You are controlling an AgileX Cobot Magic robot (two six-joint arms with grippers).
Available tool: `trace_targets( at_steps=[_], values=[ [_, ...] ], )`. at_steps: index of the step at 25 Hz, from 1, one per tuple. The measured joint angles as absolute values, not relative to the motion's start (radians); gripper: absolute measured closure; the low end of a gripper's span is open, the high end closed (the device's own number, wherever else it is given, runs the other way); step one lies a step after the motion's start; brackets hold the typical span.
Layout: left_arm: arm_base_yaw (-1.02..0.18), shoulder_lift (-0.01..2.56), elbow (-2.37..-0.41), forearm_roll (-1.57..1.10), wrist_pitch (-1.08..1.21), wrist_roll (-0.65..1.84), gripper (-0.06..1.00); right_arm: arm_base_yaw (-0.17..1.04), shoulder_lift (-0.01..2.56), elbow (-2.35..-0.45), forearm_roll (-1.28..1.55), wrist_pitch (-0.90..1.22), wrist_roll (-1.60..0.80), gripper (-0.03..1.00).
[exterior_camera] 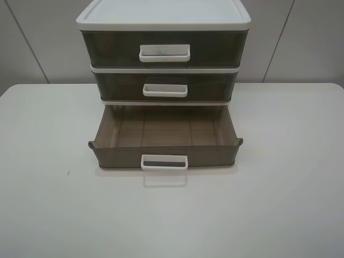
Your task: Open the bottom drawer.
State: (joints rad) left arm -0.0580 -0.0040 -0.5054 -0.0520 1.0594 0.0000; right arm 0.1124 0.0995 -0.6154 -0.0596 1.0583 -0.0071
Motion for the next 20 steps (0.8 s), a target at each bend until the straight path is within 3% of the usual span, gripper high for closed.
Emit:
trace_targets(
  at_steps=[4, 20],
  values=[
    [-0.058, -0.004, -0.505, -0.052, 1.059, 0.000, 0.20, 0.112, 0.085, -0.537, -0.011, 1.049, -0.125, 0.28],
    [-0.058, -0.004, -0.505, -0.052, 1.059, 0.000, 0.20, 0.004, -0.003, -0.524, -0.072, 1.064, -0.065, 0.28]
  ],
)
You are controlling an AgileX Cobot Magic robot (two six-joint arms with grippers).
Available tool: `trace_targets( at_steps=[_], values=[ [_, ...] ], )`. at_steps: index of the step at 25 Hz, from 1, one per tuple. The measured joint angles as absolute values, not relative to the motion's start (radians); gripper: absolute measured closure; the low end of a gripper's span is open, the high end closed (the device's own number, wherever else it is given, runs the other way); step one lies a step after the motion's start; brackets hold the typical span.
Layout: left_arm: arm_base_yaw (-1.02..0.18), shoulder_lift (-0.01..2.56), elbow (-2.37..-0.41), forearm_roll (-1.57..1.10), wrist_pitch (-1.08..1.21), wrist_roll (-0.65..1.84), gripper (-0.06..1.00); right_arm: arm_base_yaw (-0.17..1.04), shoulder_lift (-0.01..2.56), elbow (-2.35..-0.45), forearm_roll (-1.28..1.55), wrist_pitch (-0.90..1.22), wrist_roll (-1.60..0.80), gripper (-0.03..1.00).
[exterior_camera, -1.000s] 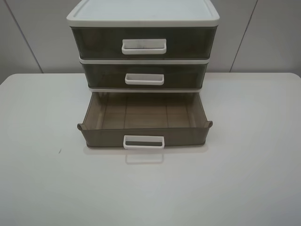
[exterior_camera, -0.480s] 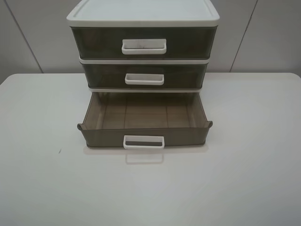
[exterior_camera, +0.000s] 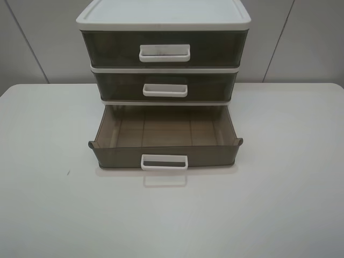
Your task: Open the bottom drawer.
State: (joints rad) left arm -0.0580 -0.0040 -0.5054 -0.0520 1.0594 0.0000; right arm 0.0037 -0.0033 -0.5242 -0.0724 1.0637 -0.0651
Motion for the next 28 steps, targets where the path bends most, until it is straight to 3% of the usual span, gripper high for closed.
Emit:
trace_targets(
  at_steps=[28],
  values=[
    [-0.058, -0.004, -0.505, -0.052, 1.059, 0.000, 0.20, 0.004, -0.004, -0.524, -0.153, 1.064, 0.048, 0.28]
  ],
)
